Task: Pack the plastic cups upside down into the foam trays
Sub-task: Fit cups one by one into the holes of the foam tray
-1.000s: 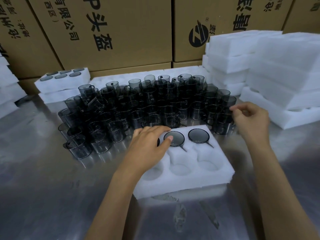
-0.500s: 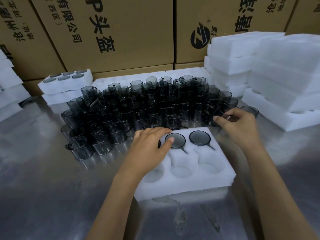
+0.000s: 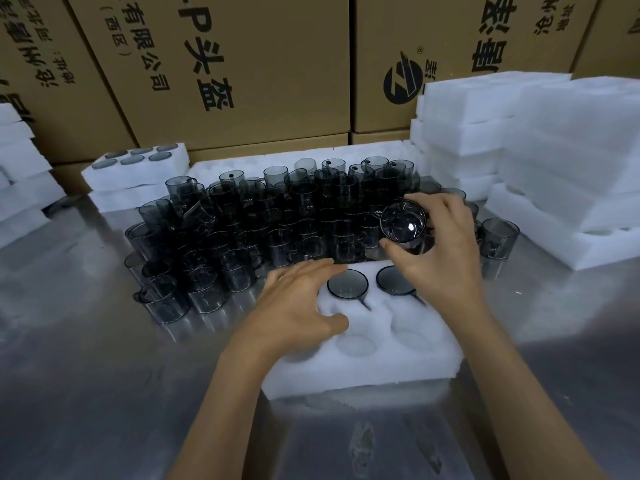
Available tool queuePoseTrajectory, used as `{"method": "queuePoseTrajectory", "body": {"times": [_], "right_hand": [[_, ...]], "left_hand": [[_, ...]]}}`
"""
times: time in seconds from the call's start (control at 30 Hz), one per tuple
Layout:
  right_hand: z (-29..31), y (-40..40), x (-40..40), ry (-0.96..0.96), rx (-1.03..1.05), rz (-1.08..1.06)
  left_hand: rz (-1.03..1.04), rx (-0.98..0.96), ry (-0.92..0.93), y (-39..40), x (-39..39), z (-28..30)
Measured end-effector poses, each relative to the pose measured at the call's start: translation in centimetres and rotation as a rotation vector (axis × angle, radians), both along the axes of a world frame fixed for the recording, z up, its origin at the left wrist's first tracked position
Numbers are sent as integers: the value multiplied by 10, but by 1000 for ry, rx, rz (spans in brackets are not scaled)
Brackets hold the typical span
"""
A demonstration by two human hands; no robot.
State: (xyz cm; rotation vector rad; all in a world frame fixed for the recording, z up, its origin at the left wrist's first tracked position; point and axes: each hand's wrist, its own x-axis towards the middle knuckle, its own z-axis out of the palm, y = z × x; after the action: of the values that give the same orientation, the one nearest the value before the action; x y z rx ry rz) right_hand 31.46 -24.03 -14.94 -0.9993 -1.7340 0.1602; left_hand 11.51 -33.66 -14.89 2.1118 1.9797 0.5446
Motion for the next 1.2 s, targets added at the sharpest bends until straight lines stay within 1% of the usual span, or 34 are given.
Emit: {"method": "queuePoseTrajectory", "body": {"times": [0.13, 0.2, 0.3, 0.37, 0.5, 0.63, 0.7, 0.8, 0.87, 0.97, 1.03, 1.13, 1.2], "right_hand": [[2, -5, -4, 16, 39, 16], [3, -9, -7, 13, 48, 45], [6, -15, -12, 4, 45, 87], [6, -17, -14, 7, -2, 114], [9, -18, -13, 126, -216, 220], [9, -24, -6, 62, -206, 264], [3, -33, 0, 68, -189, 280], [-9, -48, 13, 38, -191, 304], [-13, -55, 18, 27, -194, 299], [-14, -59, 17, 34, -185, 276], [-15, -59, 13, -30, -194, 251], [-20, -59, 11, -120, -232, 209], [-23, -60, 14, -164, -219, 186]], "left_hand": [[129, 83, -36, 2, -9, 1], [159, 93, -78, 2, -10, 1], [189, 83, -93, 3, -6, -1], [217, 82, -88, 4, 0, -3], [259, 88, -64, 2, 10, -5], [233, 95, -67, 0, 12, -1], [201, 133, -143, 0, 12, 4], [117, 169, -361, 0, 13, 10], [59, 126, -508, -2, 16, 12], [-44, 62, -640, -4, 28, 13], [-83, 47, -672, -4, 37, 12], [-77, 32, -639, -4, 43, 10], [-67, 11, -619, -4, 40, 9]]}}
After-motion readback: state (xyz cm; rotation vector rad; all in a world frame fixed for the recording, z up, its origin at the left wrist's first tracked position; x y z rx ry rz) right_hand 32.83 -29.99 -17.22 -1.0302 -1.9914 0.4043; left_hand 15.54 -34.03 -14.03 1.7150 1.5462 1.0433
